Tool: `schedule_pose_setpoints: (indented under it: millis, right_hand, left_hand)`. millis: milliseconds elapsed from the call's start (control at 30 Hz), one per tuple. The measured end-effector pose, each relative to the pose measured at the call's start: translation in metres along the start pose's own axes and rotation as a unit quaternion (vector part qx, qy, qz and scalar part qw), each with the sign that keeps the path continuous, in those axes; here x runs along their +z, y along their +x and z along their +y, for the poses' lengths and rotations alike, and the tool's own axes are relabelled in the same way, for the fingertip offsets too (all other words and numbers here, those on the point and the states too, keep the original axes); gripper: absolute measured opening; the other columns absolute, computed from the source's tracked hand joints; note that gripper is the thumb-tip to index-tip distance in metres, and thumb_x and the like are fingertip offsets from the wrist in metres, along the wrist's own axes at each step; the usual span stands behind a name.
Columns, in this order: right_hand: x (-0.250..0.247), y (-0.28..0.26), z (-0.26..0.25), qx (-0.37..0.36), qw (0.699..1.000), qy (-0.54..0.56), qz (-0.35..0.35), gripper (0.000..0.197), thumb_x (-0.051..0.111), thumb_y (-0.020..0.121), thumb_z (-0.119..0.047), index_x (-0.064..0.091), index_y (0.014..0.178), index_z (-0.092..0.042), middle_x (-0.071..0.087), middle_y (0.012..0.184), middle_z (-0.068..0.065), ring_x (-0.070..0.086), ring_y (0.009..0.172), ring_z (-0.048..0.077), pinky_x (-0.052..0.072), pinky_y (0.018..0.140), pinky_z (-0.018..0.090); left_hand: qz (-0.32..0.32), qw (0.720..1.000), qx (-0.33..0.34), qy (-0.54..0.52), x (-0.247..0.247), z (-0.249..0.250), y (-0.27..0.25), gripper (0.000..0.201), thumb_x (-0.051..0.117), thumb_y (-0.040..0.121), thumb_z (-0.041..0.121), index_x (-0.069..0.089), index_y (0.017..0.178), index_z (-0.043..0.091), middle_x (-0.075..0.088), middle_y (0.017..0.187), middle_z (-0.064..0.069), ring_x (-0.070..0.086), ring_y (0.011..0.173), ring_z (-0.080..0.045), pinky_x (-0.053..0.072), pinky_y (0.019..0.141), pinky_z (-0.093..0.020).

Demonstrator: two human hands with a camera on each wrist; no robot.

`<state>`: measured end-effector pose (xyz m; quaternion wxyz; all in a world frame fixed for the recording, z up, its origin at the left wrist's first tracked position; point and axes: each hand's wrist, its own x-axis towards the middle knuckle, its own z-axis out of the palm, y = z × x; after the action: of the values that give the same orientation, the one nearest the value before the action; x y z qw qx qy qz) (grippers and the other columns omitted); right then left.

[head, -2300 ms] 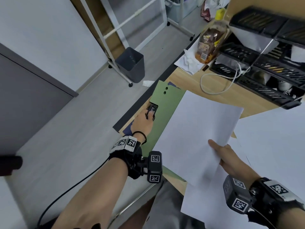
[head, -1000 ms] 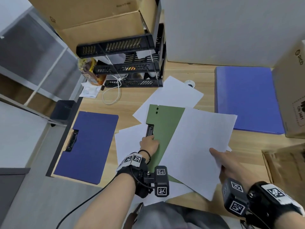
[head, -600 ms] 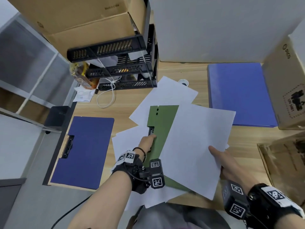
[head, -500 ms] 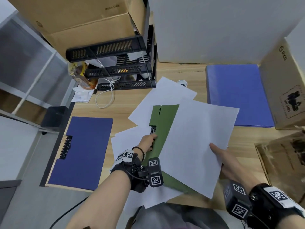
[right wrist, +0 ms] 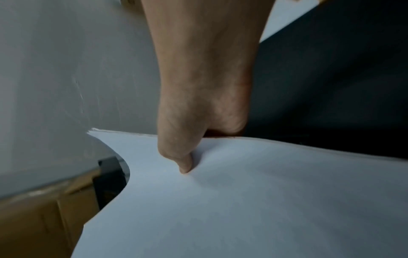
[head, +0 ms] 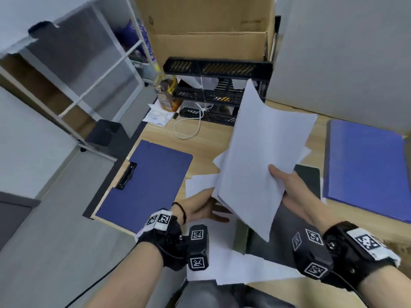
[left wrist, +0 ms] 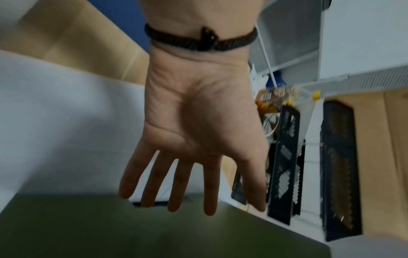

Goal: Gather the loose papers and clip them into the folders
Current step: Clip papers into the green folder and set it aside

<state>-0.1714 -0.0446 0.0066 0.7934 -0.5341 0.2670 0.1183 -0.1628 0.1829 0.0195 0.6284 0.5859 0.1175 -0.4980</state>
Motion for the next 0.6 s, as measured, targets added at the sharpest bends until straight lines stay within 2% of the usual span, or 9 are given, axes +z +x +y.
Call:
schedule_pose_setpoints:
  millis: [33, 67, 133, 167, 233, 300, 367, 500, 600]
  right_hand:
    - [0.014, 0.007, 0.006, 0.006, 1.000, -0.011, -0.008, 0.025, 0.052, 0.098, -0.017, 0.061, 0.121, -0.015, 0.071, 0.117, 0.001, 0.069, 0.105, 0.020, 0.055, 0.092, 0.037]
    - [0.026, 0.012, 0.014, 0.014, 1.000, -0.024, -0.009, 0.028, 0.051, 0.099, -0.018, 0.059, 0.126, -0.013, 0.070, 0.120, 0.002, 0.067, 0.108, 0.021, 0.052, 0.096, 0.040]
    - [0.043, 0.024, 0.034, 0.035, 0.998, -0.050, 0.010, 0.034, 0.051, 0.100, -0.019, 0.055, 0.132, -0.009, 0.068, 0.121, 0.007, 0.065, 0.109, 0.025, 0.048, 0.099, 0.042]
    - [0.047, 0.028, 0.045, 0.048, 0.997, -0.062, 0.027, 0.034, 0.050, 0.100, -0.019, 0.054, 0.132, -0.007, 0.069, 0.117, 0.008, 0.066, 0.105, 0.025, 0.049, 0.096, 0.042]
    - [0.049, 0.030, 0.065, 0.079, 0.991, -0.088, 0.062, 0.028, 0.048, 0.100, -0.016, 0.055, 0.126, -0.005, 0.068, 0.103, 0.005, 0.065, 0.091, 0.024, 0.051, 0.082, 0.039]
    - [0.042, 0.026, 0.081, 0.113, 0.982, -0.116, 0.096, 0.019, 0.047, 0.100, -0.014, 0.054, 0.116, -0.007, 0.065, 0.091, 0.004, 0.062, 0.079, 0.023, 0.049, 0.067, 0.036]
    - [0.032, 0.017, 0.093, 0.133, 0.972, -0.142, 0.129, 0.014, 0.046, 0.100, -0.011, 0.053, 0.111, -0.006, 0.063, 0.084, 0.006, 0.060, 0.073, 0.024, 0.045, 0.060, 0.035]
    - [0.010, 0.008, 0.104, 0.152, 0.953, -0.203, 0.163, 0.015, 0.048, 0.099, -0.009, 0.057, 0.108, 0.000, 0.062, 0.078, 0.009, 0.058, 0.066, 0.027, 0.045, 0.057, 0.032]
    - [-0.011, 0.008, 0.111, 0.168, 0.942, -0.228, 0.178, 0.024, 0.051, 0.097, -0.010, 0.060, 0.110, 0.008, 0.062, 0.082, 0.017, 0.059, 0.069, 0.031, 0.047, 0.064, 0.035]
  left_hand:
    - [-0.007, 0.999, 0.025, -0.037, -0.014, -0.003, -0.002, 0.022, 0.048, 0.096, 0.024, 0.069, 0.094, 0.018, 0.066, 0.095, -0.008, 0.066, 0.084, -0.022, 0.042, 0.099, -0.060]
    - [0.016, 0.996, 0.035, -0.076, -0.029, -0.006, -0.005, 0.029, 0.049, 0.093, 0.033, 0.074, 0.087, 0.021, 0.066, 0.096, -0.009, 0.064, 0.084, -0.028, 0.048, 0.090, -0.059]
    - [0.070, 0.990, 0.041, -0.119, -0.062, -0.006, -0.011, 0.036, 0.051, 0.084, 0.047, 0.076, 0.075, 0.024, 0.066, 0.086, -0.007, 0.061, 0.070, -0.025, 0.052, 0.072, -0.041]
    - [0.071, 0.986, 0.056, -0.140, -0.076, -0.007, -0.013, 0.036, 0.053, 0.083, 0.051, 0.077, 0.078, 0.024, 0.067, 0.087, -0.005, 0.060, 0.072, -0.023, 0.047, 0.072, -0.036]
    - [0.053, 0.987, 0.064, -0.139, -0.098, -0.011, -0.012, 0.040, 0.048, 0.091, 0.053, 0.074, 0.103, 0.024, 0.070, 0.104, -0.001, 0.064, 0.091, -0.020, 0.046, 0.082, -0.034]
    - [0.036, 0.994, 0.053, -0.090, -0.117, -0.020, -0.003, 0.039, 0.044, 0.097, 0.044, 0.063, 0.123, 0.022, 0.068, 0.120, 0.000, 0.064, 0.110, -0.019, 0.048, 0.096, -0.036]
    - [0.065, 0.997, 0.049, -0.007, -0.126, -0.027, 0.007, 0.035, 0.050, 0.098, 0.030, 0.056, 0.130, 0.018, 0.064, 0.127, -0.003, 0.063, 0.112, -0.019, 0.049, 0.098, -0.035]
    - [0.190, 0.974, 0.085, 0.085, -0.144, -0.046, 0.032, 0.033, 0.050, 0.098, 0.014, 0.054, 0.130, 0.012, 0.063, 0.125, -0.005, 0.062, 0.107, -0.021, 0.052, 0.088, -0.028]
    - [0.318, 0.941, 0.067, 0.098, -0.163, -0.063, 0.043, 0.031, 0.057, 0.091, 0.010, 0.054, 0.122, 0.013, 0.064, 0.120, -0.009, 0.062, 0.104, -0.026, 0.050, 0.091, -0.035]
